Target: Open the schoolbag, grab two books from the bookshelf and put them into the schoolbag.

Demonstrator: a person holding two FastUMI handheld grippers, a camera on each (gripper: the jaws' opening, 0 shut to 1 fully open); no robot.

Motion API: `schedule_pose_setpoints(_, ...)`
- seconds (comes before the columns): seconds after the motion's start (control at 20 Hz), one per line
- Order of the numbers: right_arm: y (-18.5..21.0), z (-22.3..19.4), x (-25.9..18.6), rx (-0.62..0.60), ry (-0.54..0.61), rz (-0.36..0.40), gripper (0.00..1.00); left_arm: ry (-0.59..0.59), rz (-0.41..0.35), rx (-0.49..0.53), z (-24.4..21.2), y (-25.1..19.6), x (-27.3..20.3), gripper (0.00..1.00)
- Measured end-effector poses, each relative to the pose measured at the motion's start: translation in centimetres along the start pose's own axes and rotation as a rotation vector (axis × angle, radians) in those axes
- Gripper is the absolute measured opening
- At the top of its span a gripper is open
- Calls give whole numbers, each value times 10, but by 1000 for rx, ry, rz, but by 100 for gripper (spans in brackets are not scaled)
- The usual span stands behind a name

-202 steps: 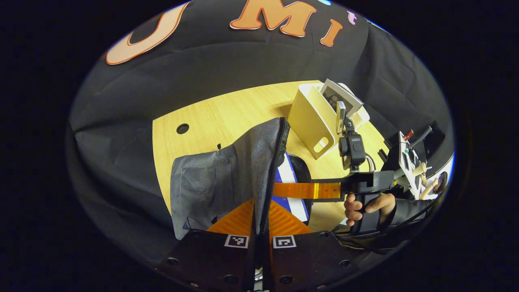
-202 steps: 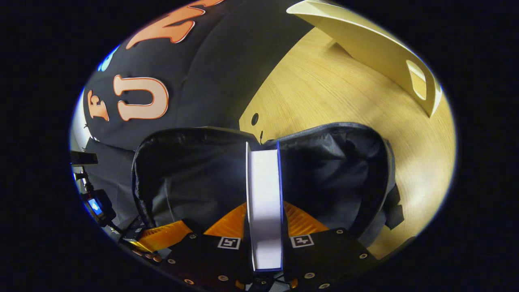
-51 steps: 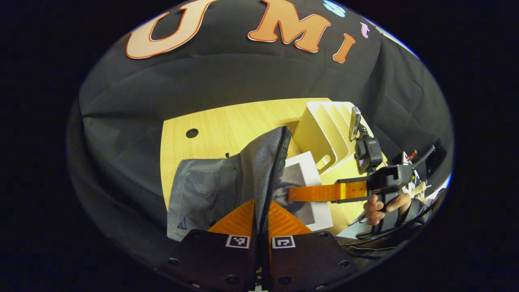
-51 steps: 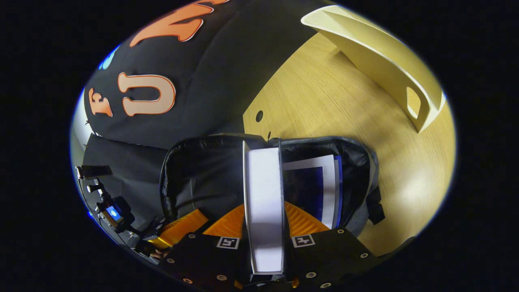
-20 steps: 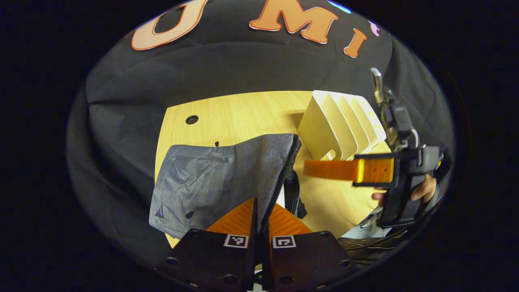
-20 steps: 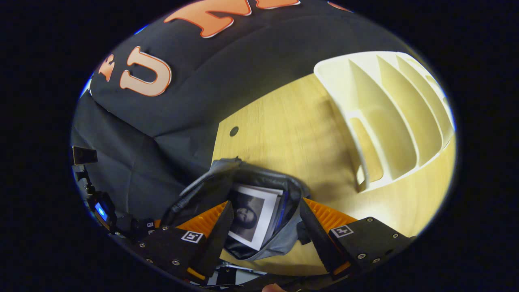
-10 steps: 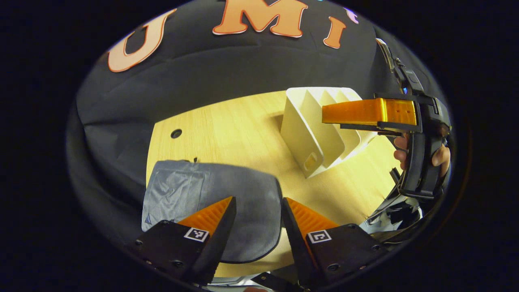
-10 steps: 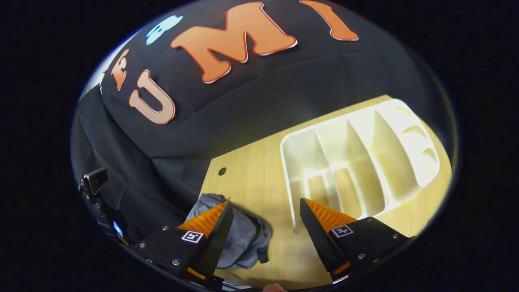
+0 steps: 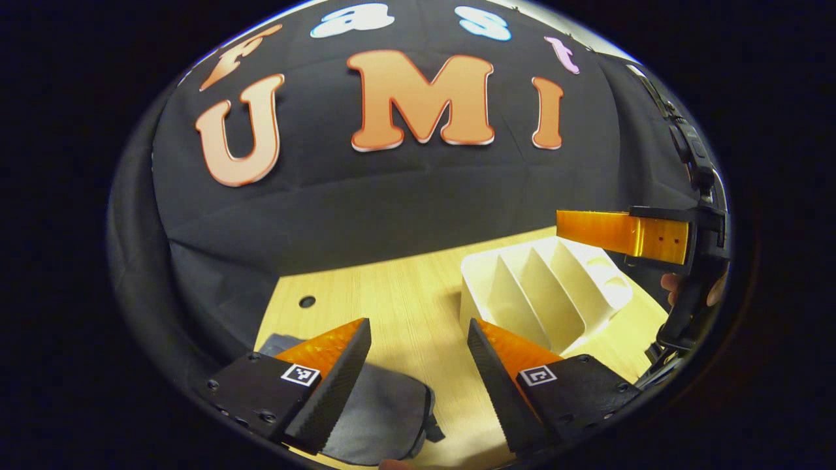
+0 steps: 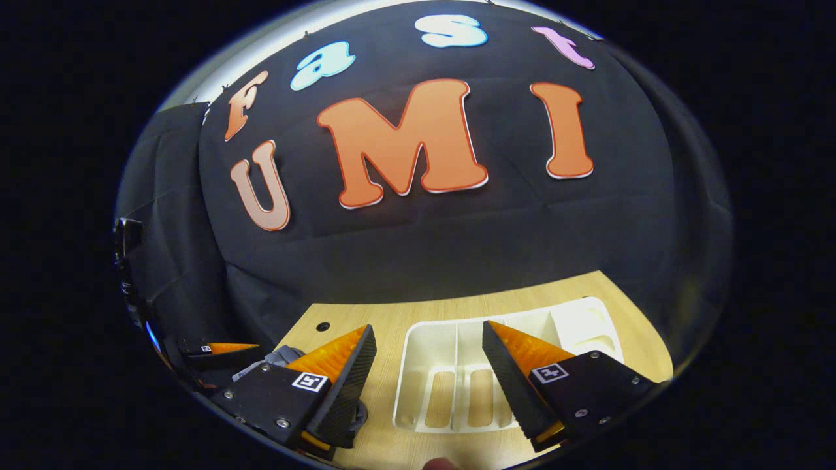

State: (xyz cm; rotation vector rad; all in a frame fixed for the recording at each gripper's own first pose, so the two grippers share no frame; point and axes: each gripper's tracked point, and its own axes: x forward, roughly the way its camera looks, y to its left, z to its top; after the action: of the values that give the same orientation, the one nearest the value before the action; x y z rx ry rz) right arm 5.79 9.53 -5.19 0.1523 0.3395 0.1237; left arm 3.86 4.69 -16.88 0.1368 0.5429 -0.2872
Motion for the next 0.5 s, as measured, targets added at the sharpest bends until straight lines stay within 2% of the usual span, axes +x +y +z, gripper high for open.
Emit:
schedule_pose_setpoints(0.2,5,18,-12,-18,-87,36,97,-209,81,15,39,-1,-8,95)
schedule_pose_setpoints(0.35,3,19,-17,-63,-136,25,97,-381,107,-9,72,-2,-21,95)
schedule_pose_setpoints(0.5,7,17,-26,-63,-175,25,97,-474,136,-58,94,7,-31,95)
